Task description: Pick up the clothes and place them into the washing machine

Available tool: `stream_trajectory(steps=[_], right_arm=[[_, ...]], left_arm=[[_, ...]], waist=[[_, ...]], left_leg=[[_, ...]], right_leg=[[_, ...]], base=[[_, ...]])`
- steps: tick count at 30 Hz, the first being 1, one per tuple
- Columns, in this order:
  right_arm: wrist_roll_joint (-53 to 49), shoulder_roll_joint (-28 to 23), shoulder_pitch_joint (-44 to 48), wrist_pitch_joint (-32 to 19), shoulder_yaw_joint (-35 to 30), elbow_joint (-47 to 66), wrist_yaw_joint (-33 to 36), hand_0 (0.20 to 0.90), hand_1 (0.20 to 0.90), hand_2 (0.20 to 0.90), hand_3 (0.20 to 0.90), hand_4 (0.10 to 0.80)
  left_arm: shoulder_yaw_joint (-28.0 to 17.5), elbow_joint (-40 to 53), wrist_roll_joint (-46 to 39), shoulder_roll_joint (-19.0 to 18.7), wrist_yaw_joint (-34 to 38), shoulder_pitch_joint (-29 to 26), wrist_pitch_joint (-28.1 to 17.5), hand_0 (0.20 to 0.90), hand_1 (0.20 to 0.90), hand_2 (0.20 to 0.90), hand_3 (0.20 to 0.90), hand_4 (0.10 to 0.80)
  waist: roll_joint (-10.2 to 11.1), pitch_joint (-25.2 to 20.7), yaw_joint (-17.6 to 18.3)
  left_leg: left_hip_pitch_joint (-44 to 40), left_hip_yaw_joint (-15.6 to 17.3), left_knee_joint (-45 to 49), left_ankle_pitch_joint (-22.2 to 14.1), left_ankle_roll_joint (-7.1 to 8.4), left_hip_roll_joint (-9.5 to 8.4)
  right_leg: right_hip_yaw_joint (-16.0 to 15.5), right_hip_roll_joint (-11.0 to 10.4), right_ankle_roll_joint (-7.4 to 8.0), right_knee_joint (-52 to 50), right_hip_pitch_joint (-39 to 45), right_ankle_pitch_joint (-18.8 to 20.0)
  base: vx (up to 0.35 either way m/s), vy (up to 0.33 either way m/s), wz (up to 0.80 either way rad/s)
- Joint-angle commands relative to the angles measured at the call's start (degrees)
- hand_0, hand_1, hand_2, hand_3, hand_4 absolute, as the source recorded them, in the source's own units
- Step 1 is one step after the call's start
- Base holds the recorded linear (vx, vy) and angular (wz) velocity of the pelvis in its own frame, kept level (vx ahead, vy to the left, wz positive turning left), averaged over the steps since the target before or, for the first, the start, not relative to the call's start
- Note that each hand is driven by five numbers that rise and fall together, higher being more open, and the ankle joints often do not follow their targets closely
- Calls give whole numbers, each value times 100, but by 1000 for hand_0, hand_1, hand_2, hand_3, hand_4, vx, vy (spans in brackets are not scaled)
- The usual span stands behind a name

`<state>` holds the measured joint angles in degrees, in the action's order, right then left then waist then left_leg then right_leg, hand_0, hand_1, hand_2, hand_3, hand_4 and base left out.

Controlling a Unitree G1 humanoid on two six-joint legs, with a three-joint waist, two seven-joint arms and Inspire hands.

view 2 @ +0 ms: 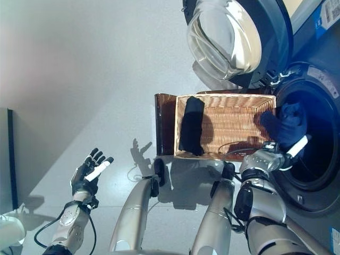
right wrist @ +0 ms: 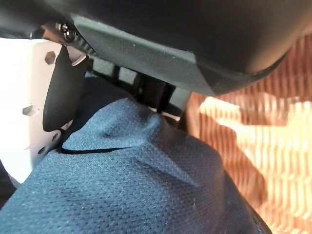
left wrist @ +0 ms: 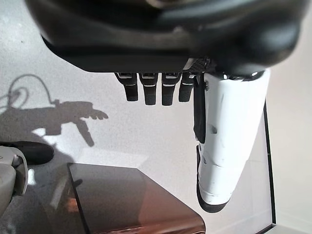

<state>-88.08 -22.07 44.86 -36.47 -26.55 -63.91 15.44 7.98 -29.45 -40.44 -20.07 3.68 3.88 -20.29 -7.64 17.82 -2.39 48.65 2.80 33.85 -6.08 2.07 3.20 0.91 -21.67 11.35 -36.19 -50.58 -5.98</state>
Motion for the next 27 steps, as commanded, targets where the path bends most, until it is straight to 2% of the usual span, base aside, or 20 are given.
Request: stream_trajectory(steps=[1, 8, 16, 23, 27], right_arm=[[459, -973, 242, -719, 14, 216, 234, 200, 200, 200, 200, 300], [771, -1537, 387, -974, -195, 46, 901, 200, 200, 200, 200, 300], [975, -2327, 402, -1037, -293, -198, 1238, 200, 200, 200, 200, 300], [1140, -2664, 489, -1119, -223, -215, 1486, 200, 200, 200, 200, 300], [1118, -2677, 487, -1096, -162, -318, 1453, 200, 200, 200, 200, 300]], left_arm=[[-176, 91, -51, -311, 71, 198, -353, 900, 900, 900, 900, 800], [-173, 84, -68, -342, 47, 272, -351, 900, 900, 900, 900, 800], [-256, 96, -7, -449, 28, 388, -349, 900, 900, 900, 900, 800], [-233, 64, -16, -455, 78, 395, -380, 900, 900, 900, 900, 800], [-215, 24, -8, -450, 79, 376, -380, 900, 900, 900, 900, 800]], waist=[[-231, -202, 47], [-341, -257, 77], [-391, -361, 118], [-388, -396, 150], [-362, -403, 173]], left_leg=[[-419, -320, -52, -265, 463, 272], [-390, -301, 4, -279, 478, 285], [-375, -268, 10, -300, 496, 300], [-394, -232, 27, -324, 503, 329], [-399, -219, 32, -331, 506, 353]], right_leg=[[238, 6, -26, 142, 51, 618], [280, 12, -25, 60, -19, 574], [295, -6, -11, 26, -72, 577], [322, 12, -1, 10, -99, 577], [320, 33, -2, 23, -94, 580]], base=[[0, 0, 0], [0, 0, 0], [0, 0, 0], [6, 4, -3], [7, -6, -4]])
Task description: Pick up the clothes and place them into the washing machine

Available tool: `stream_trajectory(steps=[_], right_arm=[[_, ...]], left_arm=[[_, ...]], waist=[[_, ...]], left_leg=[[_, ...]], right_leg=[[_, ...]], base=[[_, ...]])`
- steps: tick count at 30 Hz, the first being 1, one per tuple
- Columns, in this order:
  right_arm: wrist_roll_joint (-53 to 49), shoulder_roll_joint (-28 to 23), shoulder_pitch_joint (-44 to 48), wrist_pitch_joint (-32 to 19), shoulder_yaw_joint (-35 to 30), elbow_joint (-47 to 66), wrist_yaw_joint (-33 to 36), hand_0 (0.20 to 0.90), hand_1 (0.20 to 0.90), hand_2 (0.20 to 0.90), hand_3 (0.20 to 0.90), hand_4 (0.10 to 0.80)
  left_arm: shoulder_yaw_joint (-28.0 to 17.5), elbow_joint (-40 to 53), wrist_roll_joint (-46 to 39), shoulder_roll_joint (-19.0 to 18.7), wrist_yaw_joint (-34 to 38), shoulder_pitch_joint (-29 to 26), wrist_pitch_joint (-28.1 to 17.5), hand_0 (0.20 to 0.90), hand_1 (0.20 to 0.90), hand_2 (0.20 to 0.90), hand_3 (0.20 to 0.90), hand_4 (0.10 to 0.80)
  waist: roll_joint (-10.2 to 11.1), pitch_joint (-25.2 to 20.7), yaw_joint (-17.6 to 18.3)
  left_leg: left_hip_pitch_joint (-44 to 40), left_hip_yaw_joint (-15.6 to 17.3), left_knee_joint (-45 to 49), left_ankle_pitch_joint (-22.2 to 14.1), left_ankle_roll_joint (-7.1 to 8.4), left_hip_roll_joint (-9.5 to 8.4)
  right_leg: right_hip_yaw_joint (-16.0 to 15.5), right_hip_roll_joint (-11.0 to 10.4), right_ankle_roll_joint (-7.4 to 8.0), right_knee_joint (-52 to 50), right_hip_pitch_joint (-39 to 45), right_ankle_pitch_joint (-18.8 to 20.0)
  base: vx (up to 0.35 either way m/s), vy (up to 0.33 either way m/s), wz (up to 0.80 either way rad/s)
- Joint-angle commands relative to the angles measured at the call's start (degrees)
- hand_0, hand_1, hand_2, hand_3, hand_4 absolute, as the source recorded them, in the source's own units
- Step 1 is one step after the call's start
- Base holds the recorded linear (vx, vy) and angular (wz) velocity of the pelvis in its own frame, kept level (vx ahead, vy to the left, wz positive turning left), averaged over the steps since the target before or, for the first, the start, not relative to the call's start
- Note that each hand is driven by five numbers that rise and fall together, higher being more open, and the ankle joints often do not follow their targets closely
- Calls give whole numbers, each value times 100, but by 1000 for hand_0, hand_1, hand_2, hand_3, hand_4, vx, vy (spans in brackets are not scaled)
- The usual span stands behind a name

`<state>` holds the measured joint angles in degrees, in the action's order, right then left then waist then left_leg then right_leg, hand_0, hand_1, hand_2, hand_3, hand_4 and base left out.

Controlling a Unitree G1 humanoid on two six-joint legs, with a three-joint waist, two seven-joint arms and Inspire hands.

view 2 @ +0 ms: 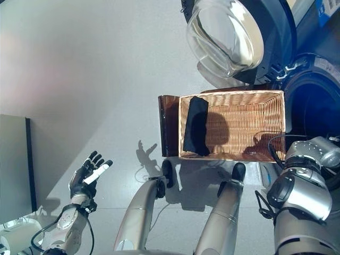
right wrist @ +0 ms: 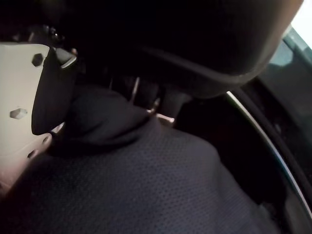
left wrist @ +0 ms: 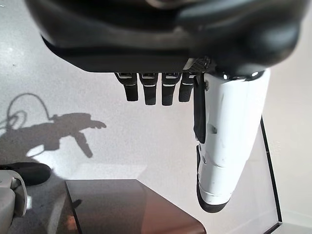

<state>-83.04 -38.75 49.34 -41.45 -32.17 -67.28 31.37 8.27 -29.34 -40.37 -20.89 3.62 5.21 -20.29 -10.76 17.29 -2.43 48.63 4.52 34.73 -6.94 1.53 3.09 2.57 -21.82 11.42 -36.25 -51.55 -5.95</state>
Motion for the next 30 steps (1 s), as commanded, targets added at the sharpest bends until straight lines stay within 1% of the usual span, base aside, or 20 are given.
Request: stream_trajectory(steps=[1, 2, 3, 4, 13, 15, 18, 19, 21, 23, 28, 30], right_arm=[[567, -976, 38, -599, 442, -26, -175, 200, 200, 200, 200, 300], [543, -943, 43, -592, 459, -25, -207, 436, 436, 436, 436, 469], [537, -929, 39, -566, 466, -51, -216, 524, 524, 524, 524, 531], [526, -932, 42, -563, 468, -59, -228, 900, 900, 900, 900, 800], [517, -646, -16, -489, 537, -91, -252, 900, 900, 900, 900, 800], [543, -480, -109, -374, 593, 22, -380, 900, 900, 900, 900, 800], [555, -334, -182, -348, 638, 122, -484, 900, 900, 900, 900, 800], [573, -193, -218, -270, 703, 181, -596, 900, 900, 900, 900, 800], [553, -111, -257, -203, 729, 158, -685, 900, 900, 900, 900, 800], [544, 175, -353, -69, 896, 179, -858, 900, 900, 900, 900, 800], [606, 500, -462, 158, 1073, 135, -1016, 900, 900, 900, 900, 800], [584, 610, -495, 159, 1074, 190, -1047, 900, 900, 900, 900, 800]], left_arm=[[-254, -2, -27, -369, 92, 226, -389, 900, 900, 900, 900, 800], [-254, -10, -35, -363, 97, 215, -392, 900, 900, 900, 900, 800], [-248, 1, -46, -360, 96, 206, -396, 900, 900, 900, 900, 800], [-250, 2, -47, -361, 96, 207, -396, 900, 900, 900, 900, 800], [-356, -35, -86, -349, 131, 233, -401, 900, 900, 900, 900, 800], [-370, -12, -87, -345, 97, 249, -408, 900, 900, 900, 900, 800], [-384, 10, -94, -353, 62, 281, -422, 900, 900, 900, 900, 800], [-413, 41, -96, -352, 42, 289, -422, 900, 900, 900, 900, 800], [-440, 37, -102, -353, 23, 287, -428, 900, 900, 900, 900, 800], [-468, 28, -124, -352, 5, 259, -442, 900, 900, 900, 900, 800], [-534, 11, -154, -328, -40, 265, -428, 900, 900, 900, 900, 800], [-562, 19, -158, -332, -45, 280, -428, 900, 900, 900, 900, 800]], waist=[[-29, -351, 186], [-20, -348, 195], [-13, -344, 202], [-13, -344, 205], [16, -334, 174], [28, -314, 169], [38, -297, 166], [58, -275, 156], [75, -270, 152], [151, -251, 155], [271, -240, 150], [296, -236, 153]], left_leg=[[-392, -396, -56, -244, 562, 371], [-384, -394, -51, -241, 563, 372], [-379, -393, -48, -240, 563, 369], [-378, -395, -47, -239, 563, 368], [-376, -409, -63, -203, 572, 377], [-375, -424, -44, -194, 575, 380], [-389, -442, -52, -186, 571, 375], [-382, -454, -48, -183, 566, 365], [-379, -463, -38, -181, 564, 364], [-383, -473, -22, -180, 554, 362], [-422, -509, -55, -162, 553, 363], [-435, -511, -73, -153, 553, 357]], right_leg=[[162, 60, -12, 27, 3, 579], [161, 62, -17, 23, -1, 581], [159, 68, -22, 24, -1, 581], [158, 67, -23, 23, -1, 580], [125, 101, -48, 31, 41, 580], [105, 102, -48, 60, 88, 587], [72, 104, -49, 86, 137, 596], [64, 110, -50, 98, 154, 608], [50, 115, -51, 98, 161, 616], [35, 127, -56, 139, 194, 644], [-12, 111, -56, 213, 295, 677], [-22, 110, -60, 240, 325, 690]], base=[[0, 0, 0], [0, 0, 0], [0, 0, 0], [0, 0, 0], [0, 0, 0], [0, 0, 0], [0, 0, 0], [0, 0, 0], [-10, -4, 5], [-5, 0, 3], [0, 0, 0], [-6, -6, 4]])
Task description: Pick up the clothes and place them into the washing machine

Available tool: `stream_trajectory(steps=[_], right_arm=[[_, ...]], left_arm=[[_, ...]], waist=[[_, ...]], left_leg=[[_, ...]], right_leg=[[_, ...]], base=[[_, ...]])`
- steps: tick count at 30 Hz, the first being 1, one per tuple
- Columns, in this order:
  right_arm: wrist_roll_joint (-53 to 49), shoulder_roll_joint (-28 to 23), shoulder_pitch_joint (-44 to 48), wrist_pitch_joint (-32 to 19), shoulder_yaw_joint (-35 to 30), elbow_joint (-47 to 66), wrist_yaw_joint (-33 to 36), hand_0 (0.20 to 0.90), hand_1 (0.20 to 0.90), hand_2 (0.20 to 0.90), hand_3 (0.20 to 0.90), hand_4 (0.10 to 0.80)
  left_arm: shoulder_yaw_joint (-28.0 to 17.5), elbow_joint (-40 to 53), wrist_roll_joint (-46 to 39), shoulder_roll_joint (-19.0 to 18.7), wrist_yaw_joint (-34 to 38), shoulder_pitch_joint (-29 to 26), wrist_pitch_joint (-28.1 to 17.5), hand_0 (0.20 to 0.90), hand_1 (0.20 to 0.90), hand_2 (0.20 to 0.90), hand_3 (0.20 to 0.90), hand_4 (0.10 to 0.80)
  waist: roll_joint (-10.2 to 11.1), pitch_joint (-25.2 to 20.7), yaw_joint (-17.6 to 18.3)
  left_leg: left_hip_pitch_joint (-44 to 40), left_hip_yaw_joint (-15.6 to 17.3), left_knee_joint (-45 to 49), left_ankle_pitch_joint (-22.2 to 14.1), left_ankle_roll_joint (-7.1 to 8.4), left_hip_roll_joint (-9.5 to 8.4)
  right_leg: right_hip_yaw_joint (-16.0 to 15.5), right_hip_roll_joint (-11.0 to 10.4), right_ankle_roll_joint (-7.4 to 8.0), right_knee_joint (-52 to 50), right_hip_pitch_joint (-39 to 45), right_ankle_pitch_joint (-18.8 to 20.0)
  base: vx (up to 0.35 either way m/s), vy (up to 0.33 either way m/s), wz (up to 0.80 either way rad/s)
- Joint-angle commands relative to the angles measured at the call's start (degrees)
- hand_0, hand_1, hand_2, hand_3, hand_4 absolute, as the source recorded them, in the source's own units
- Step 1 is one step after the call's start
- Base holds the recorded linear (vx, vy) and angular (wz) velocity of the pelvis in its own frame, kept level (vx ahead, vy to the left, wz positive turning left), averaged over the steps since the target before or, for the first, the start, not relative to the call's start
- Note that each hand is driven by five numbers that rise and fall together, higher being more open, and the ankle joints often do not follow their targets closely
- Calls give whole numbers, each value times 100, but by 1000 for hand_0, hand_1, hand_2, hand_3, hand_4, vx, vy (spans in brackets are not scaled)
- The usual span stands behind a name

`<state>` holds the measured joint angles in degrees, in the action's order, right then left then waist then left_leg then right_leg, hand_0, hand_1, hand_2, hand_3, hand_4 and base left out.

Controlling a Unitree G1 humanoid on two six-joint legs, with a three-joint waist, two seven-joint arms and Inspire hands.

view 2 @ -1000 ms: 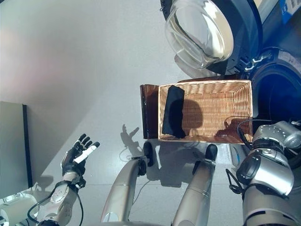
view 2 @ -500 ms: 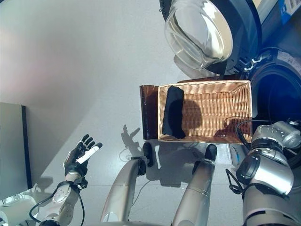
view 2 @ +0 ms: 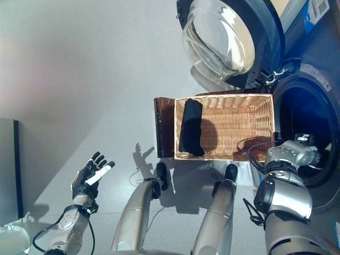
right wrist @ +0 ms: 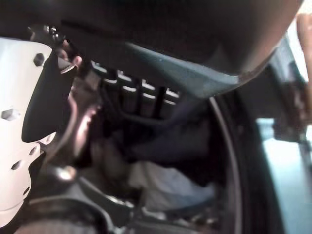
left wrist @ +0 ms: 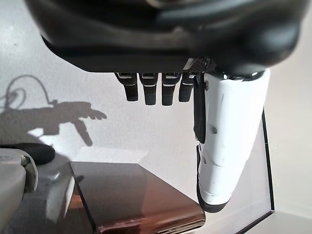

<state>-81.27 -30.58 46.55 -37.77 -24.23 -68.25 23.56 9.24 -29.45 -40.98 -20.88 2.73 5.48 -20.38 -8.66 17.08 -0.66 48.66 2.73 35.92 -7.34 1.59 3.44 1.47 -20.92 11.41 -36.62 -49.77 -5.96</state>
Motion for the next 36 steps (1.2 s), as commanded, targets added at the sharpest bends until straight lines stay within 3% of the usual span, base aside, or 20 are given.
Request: stream_trajectory(steps=[1, 8, 12, 20, 24, 25, 30, 36], right_arm=[[404, -76, -262, -169, 321, 319, -321, 900, 900, 900, 900, 800], [326, 375, -515, -176, 371, 508, -523, 900, 900, 900, 900, 800], [766, 713, -726, 12, 715, 616, -534, 900, 900, 900, 900, 800], [3940, 409, -605, 1290, 2445, 250, 18, 900, 900, 900, 900, 800], [4784, 449, -472, 1596, 3002, 193, -12, 900, 900, 900, 900, 800], [5530, 509, -393, 1815, 3501, 197, -57, 900, 900, 900, 900, 800], [6563, 819, -237, 2097, 4177, 289, -30, 900, 900, 900, 900, 800], [7120, 1204, 38, 2368, 4352, -40, 72, 900, 900, 900, 900, 800]], left_arm=[[-693, 15, -94, -332, 50, 246, -430, 900, 900, 900, 900, 800], [-815, -100, -72, -285, 70, 237, -439, 900, 900, 900, 900, 800], [-871, -107, -19, -274, 68, 190, -501, 900, 900, 900, 900, 800], [-905, -91, 293, -429, 62, 143, -611, 900, 900, 900, 900, 800], [-945, -125, 332, -430, 8, 175, -612, 900, 900, 900, 900, 800], [-928, -166, 370, -423, -38, 180, -600, 900, 900, 900, 900, 800], [-931, -117, 431, -432, -101, 167, -578, 900, 900, 900, 900, 800], [-860, -88, 501, -447, -77, 64, -544, 900, 900, 900, 900, 800]], waist=[[127, -215, -34], [242, -226, -17], [313, -223, -14], [358, -219, -116], [336, -214, -164], [327, -210, -200], [277, -204, -277], [184, -197, -375]], left_leg=[[-447, -336, -212, -100, 548, 314], [-578, -339, -437, -13, 557, 306], [-686, -309, -660, 102, 568, 282], [-592, -324, -598, 177, 559, 277], [-565, -320, -594, 207, 558, 294], [-556, -318, -604, 234, 557, 289], [-509, -343, -562, 253, 549, 283], [-493, -331, -462, 216, 541, 273]], right_leg=[[78, 16, -63, 325, 181, 715], [9, 30, -63, 588, 349, 833], [-65, 3, -40, 919, 548, 987], [-36, -16, -82, 917, 487, 1050], [-33, -9, -87, 892, 449, 1063], [-28, -8, -92, 881, 420, 1081], [-14, -4, -98, 809, 362, 1075], [19, -15, -99, 689, 308, 1015]], base=[[-3, 1, 5], [-1, 1, 0], [-12, -6, -5], [-21, -4, 1], [0, 0, 0], [0, 0, 0], [0, 0, 0], [0, 0, 0]])
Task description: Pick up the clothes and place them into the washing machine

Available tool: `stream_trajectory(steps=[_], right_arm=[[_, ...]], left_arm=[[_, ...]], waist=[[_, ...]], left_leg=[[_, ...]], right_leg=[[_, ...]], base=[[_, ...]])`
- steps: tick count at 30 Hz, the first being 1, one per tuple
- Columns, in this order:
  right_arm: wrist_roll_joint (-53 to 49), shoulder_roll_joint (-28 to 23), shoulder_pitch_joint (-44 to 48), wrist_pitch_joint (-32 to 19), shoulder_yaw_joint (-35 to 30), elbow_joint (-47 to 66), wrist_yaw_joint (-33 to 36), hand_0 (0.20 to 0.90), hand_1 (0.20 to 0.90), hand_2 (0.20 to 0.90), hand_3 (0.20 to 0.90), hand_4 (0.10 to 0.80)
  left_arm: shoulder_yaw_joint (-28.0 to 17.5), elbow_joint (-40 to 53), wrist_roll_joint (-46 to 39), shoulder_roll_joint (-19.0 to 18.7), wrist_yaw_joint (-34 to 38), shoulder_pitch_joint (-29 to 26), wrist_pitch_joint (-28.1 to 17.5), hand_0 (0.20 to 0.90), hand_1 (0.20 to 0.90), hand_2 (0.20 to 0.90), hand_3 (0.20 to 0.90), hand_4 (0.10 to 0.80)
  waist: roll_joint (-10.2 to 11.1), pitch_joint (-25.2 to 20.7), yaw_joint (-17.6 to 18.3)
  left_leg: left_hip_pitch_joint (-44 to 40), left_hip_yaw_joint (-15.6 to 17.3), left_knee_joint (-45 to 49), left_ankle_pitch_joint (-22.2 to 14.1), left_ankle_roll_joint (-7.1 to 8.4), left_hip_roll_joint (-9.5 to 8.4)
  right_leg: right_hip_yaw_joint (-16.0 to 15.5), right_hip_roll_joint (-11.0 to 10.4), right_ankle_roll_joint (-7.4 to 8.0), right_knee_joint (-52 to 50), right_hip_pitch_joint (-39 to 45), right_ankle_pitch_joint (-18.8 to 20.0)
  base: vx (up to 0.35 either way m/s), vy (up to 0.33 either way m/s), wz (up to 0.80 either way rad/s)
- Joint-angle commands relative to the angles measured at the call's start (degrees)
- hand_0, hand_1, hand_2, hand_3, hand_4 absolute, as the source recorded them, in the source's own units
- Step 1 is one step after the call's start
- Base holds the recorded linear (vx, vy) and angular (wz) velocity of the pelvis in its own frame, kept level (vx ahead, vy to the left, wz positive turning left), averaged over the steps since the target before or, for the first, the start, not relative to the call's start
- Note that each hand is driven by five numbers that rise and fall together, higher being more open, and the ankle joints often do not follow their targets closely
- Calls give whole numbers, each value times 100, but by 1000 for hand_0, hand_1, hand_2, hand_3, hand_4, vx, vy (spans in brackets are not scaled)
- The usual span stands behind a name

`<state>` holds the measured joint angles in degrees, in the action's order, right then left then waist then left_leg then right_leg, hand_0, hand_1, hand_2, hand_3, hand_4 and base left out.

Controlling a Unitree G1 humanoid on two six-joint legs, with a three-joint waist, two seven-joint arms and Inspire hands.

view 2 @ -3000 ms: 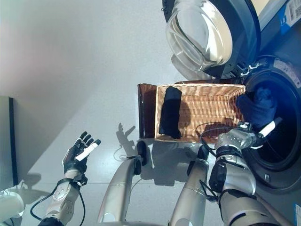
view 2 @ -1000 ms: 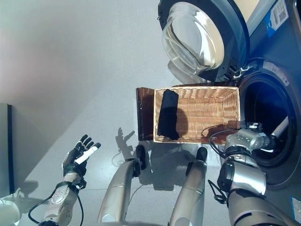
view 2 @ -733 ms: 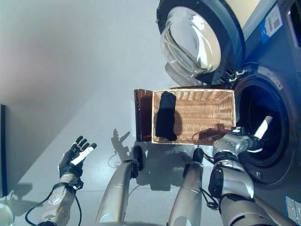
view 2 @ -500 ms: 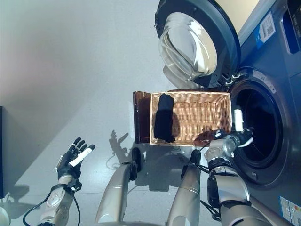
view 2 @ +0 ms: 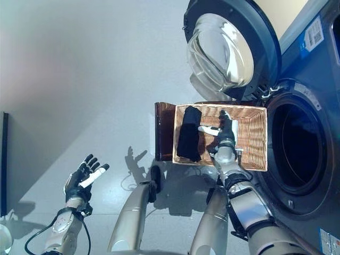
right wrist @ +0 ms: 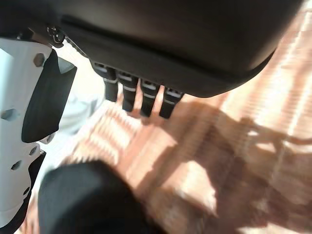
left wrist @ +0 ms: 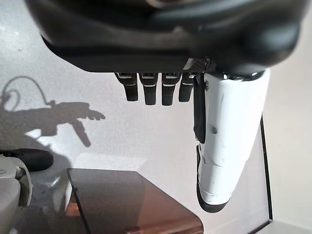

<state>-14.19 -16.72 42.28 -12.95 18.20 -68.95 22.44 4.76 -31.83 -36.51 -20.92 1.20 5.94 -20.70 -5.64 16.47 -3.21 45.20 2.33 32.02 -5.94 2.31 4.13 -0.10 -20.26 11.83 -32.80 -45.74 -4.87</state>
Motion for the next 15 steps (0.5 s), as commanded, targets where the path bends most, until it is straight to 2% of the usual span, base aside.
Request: stream_trajectory(steps=[1, 15], right_arm=[[472, -147, 503, -72, 128, 0, 197, 900, 900, 900, 900, 800], [717, 342, 741, 35, 301, -70, 321, 900, 900, 900, 900, 800]], left_arm=[[-406, 164, 68, -446, 79, 7, -499, 900, 900, 900, 900, 800], [-380, 208, 172, -466, 233, -90, -466, 900, 900, 900, 900, 800]], waist=[[-132, -134, -130], [-169, -136, -192]], left_leg=[[-142, -289, -46, 69, 468, 202], [-128, -305, 46, 11, 451, 179]], right_leg=[[175, -86, -140, 282, -107, 899], [182, -121, -125, 196, -109, 855]], base=[[0, 0, 0], [0, 0, 0]])
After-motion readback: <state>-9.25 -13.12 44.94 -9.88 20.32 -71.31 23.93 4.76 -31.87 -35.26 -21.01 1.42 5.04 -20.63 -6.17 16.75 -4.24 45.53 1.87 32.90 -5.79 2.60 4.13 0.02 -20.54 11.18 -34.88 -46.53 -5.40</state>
